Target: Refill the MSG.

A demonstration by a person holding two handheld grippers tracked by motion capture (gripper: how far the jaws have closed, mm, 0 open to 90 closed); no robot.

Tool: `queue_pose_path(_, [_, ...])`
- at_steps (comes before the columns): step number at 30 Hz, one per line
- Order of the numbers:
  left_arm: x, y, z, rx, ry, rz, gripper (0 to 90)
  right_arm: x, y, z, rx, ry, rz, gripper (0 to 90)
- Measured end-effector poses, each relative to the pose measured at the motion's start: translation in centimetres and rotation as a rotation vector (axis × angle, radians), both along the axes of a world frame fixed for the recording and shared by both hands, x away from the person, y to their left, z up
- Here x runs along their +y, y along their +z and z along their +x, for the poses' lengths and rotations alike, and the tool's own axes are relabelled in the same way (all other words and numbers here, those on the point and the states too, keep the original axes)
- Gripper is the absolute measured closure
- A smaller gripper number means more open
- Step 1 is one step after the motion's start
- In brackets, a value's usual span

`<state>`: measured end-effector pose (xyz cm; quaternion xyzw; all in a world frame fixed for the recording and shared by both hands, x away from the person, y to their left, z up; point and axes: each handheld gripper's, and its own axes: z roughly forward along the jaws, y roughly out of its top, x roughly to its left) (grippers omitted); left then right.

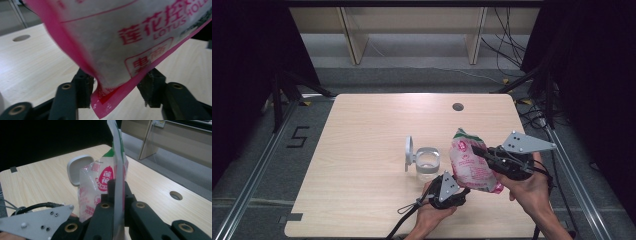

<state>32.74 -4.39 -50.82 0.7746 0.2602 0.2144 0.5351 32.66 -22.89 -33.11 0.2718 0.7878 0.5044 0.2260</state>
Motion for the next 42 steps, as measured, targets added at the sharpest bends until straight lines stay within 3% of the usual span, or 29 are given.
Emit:
queue_pose_path(3, [0.0, -0.1, 0.0, 0.015, 0.005, -0.009, 63.6, 0.4, -0.1, 0.3, 0.006, -0.003, -0.021, 90.0])
queue_pose_path(6, [-0.2, -0.4, 0.0, 0.037, 0.01, -0.074, 66.0, 0.6, -0.2, 0.9, 0.002, -0.011, -0.006, 90.0])
queue_pose_path(10, [-0.2, -0.4, -0.2, 0.075, 0.013, -0.072, 68.0, 0.9, -0.2, 1.8, 0.02, 0.001, -0.009, 90.0])
queue_pose_path(11, [-0.4, -0.5, -0.2, 0.079, 0.024, -0.106, 68.2, 1.1, -0.4, 2.1, 0.011, -0.006, 0.01, 90.0])
queue_pose_path(12, [-0.4, -0.5, -0.3, 0.085, 0.03, -0.111, 68.5, 1.1, -0.4, 2.3, 0.034, 0.002, 0.01, 90.0])
queue_pose_path(18, [-0.6, -0.6, -0.2, 0.091, 0.044, -0.118, 69.2, 1.9, -0.6, 2.9, 0.044, -0.012, 0.037, 90.0])
queue_pose_path(21, [-0.8, -0.6, -0.1, 0.079, 0.045, -0.152, 69.4, 2.3, -0.5, 3.3, 0.021, -0.004, 0.036, 90.0])
queue_pose_path(22, [-0.9, -0.5, -0.1, 0.081, 0.053, -0.16, 69.4, 2.5, -0.4, 3.2, 0.039, -0.012, 0.041, 90.0])
queue_pose_path(24, [-1.1, -0.4, 0.0, 0.077, 0.058, -0.172, 69.5, 2.9, -0.4, 3.4, 0.011, -0.015, 0.051, 90.0])
queue_pose_path(27, [-1.2, -0.4, 0.1, 0.085, 0.06, -0.188, 69.7, 3.3, -0.4, 3.4, 0.017, -0.023, 0.065, 90.0])
queue_pose_path(29, [-1.3, -0.5, 0.1, 0.09, 0.065, -0.194, 69.7, 3.4, -0.5, 3.8, -0.004, -0.017, 0.056, 90.0])
queue_pose_path(30, [-1.3, -0.5, 0.2, 0.088, 0.061, -0.202, 69.7, 3.6, -0.6, 3.8, 0.017, -0.025, 0.068, 90.0])
queue_pose_path(31, [-1.3, -0.5, 0.3, 0.088, 0.051, -0.206, 69.7, 3.6, -0.7, 4.1, -0.004, -0.019, 0.059, 90.0])
queue_pose_path(32, [-1.3, -0.5, 0.3, 0.088, 0.059, -0.2, 69.8, 3.8, -0.8, 4.1, 0.009, -0.015, 0.077, 90.0])
queue_pose_path(36, [-1.4, -0.7, 0.5, 0.093, 0.047, -0.216, 69.9, 4.2, -1.1, 4.5, 0.003, -0.006, 0.065, 90.0])
queue_pose_path(40, [-1.4, -0.7, 0.5, 0.082, 0.055, -0.215, 70.2, 4.2, -1.5, 4.9, 0.02, 0.002, 0.119, 90.0])
queue_pose_path(42, [-1.4, -0.7, 0.5, 0.082, 0.053, -0.217, 70.4, 4.4, -1.5, 4.9, 0.033, -0.012, 0.117, 90.0])
